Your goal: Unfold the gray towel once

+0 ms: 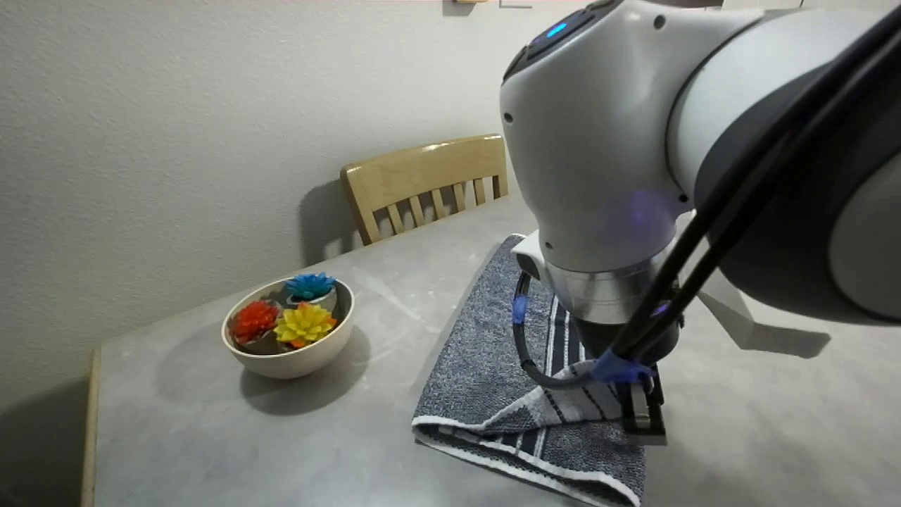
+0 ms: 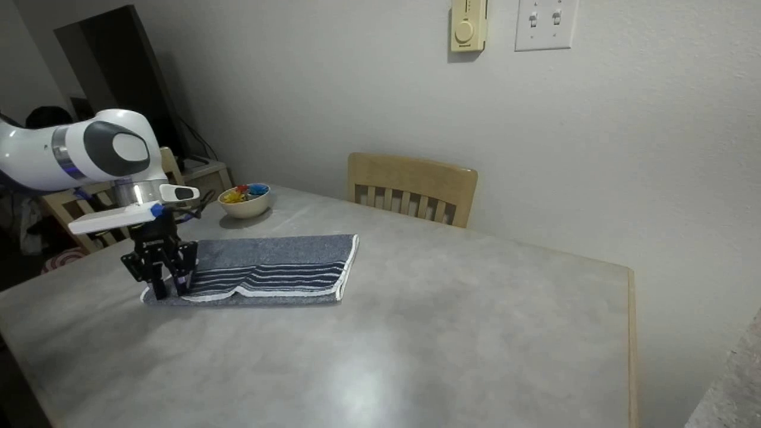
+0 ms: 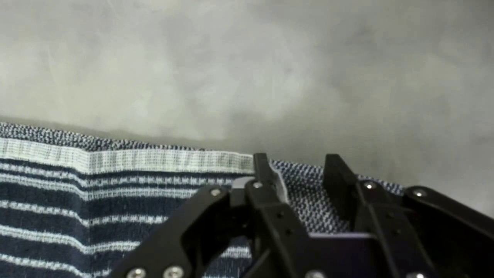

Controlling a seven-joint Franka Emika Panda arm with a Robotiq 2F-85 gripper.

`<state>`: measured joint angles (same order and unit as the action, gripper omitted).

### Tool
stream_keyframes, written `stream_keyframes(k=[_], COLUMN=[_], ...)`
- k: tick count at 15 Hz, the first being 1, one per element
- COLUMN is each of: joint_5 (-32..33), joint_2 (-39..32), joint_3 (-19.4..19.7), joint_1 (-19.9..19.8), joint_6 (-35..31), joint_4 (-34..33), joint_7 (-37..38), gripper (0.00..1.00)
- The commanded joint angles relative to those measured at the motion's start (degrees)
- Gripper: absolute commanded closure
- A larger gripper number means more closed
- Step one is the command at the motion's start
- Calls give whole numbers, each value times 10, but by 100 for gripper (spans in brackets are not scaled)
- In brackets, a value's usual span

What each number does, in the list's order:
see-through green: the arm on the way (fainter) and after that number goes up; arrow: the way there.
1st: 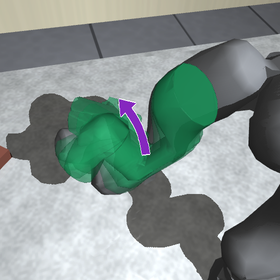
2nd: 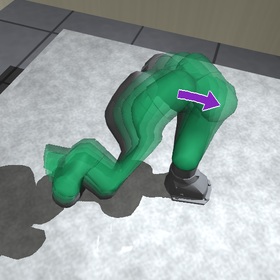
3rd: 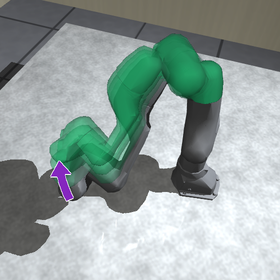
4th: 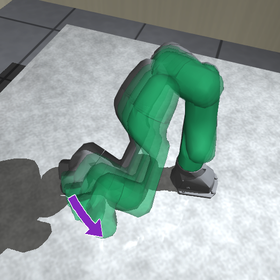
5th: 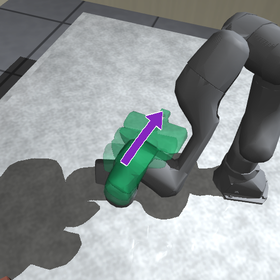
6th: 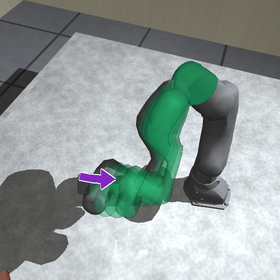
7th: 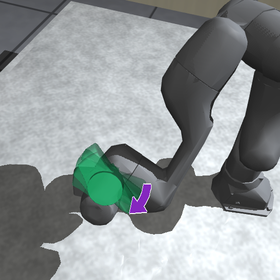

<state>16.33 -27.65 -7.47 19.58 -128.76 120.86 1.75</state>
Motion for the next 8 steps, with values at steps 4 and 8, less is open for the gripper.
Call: stream_keyframes(k=[4,8], joint_5=[-9,-25], joint_2=[-6,-4], joint_3=[-21,-33], joint_1=[-22,-37], joint_6=[51,35], joint_4=[-20,-21], joint_7=[-70,-107], gripper=[6,0])
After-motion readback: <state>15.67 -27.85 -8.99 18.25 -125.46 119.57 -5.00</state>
